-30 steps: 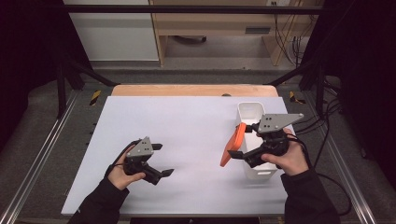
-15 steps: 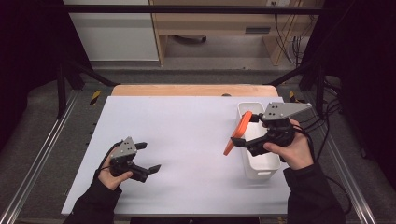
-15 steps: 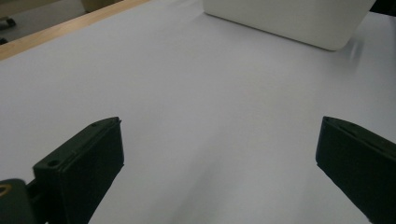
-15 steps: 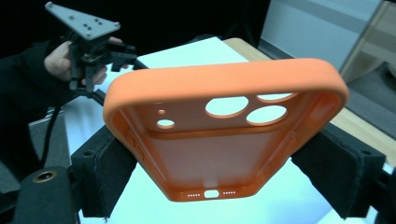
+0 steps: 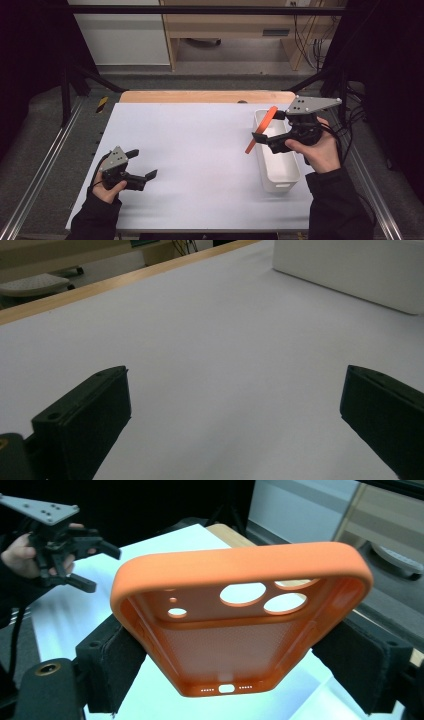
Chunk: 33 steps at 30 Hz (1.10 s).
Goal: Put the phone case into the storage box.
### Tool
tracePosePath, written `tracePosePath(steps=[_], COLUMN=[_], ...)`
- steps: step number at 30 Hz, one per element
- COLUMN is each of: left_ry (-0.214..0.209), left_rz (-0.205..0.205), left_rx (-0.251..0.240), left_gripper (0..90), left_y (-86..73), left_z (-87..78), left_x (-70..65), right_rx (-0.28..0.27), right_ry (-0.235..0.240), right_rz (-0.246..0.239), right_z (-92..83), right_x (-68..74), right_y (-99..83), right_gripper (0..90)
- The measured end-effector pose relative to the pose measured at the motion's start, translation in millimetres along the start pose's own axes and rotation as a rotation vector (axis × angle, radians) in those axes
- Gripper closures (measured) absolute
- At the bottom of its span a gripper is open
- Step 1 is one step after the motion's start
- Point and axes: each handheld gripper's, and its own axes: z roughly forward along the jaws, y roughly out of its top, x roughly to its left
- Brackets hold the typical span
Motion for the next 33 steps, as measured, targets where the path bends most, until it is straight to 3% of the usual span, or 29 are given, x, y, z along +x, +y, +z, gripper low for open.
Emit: tracePosePath(steps=[10,23,33], left_ry=[0.083,0.066,0.060], left_rz=[-0.030,-0.034,-0.030], left_rx=[-0.016,0.008,0.017], left_gripper=[0.0,0.0,0.0], left_y=[-10.5,-15.8,-16.7], left_z=[-2.5,4.1,6.3], left_x=[9.3,9.2,8.6], right_rx=[0.011,0.005,0.007], right_ry=[-0.089,-0.239,-0.314], right_rz=[0.036,0.094,0.140], right_z=[0.3,4.6,11.3], right_x=[-10.1,-28.1,-42.3], right_y=[6.4,8.5,7.9], right_gripper=[15.9,15.9,15.7])
